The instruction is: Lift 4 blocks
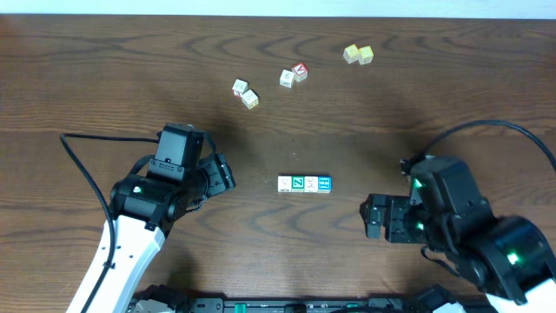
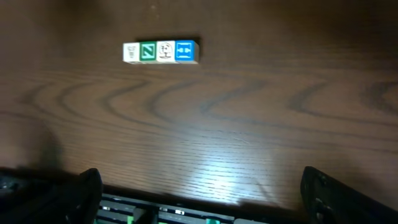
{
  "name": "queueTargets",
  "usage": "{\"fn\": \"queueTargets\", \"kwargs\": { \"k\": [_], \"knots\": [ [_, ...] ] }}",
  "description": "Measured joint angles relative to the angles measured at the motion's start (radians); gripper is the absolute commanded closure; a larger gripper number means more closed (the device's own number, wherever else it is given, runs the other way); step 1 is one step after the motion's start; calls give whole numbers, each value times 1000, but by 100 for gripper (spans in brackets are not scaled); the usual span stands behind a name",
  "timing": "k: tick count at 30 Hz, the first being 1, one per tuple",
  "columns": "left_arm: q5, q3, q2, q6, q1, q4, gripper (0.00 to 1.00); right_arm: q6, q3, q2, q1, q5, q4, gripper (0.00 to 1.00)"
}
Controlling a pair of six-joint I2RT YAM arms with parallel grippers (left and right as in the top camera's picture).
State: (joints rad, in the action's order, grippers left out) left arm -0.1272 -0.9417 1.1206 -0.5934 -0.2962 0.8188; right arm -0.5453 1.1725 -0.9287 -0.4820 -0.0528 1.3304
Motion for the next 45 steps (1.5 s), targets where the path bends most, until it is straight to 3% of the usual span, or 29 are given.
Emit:
{"fn": "queueTargets", "kwargs": {
  "k": [12, 17, 23, 32, 41, 45],
  "knots": [
    [0, 0, 0, 0, 0, 0, 25, 15, -3, 28, 6, 42, -42, 1],
    [0, 0, 1, 0, 0, 0, 25, 137, -127, 132, 190, -42, -302, 1],
    [0, -1, 1, 0, 0, 1, 25, 321, -441, 445, 440, -216, -650, 1],
    [0, -1, 2, 0, 1, 0, 25, 415, -838, 775, 467, -279, -1058, 1],
    [0, -1, 2, 0, 1, 0, 25, 417, -1095, 896, 466, -283, -1349, 1],
    [0, -1, 2, 0, 1, 0, 25, 412, -1164, 914, 465, -235, -1377, 1]
  ]
}}
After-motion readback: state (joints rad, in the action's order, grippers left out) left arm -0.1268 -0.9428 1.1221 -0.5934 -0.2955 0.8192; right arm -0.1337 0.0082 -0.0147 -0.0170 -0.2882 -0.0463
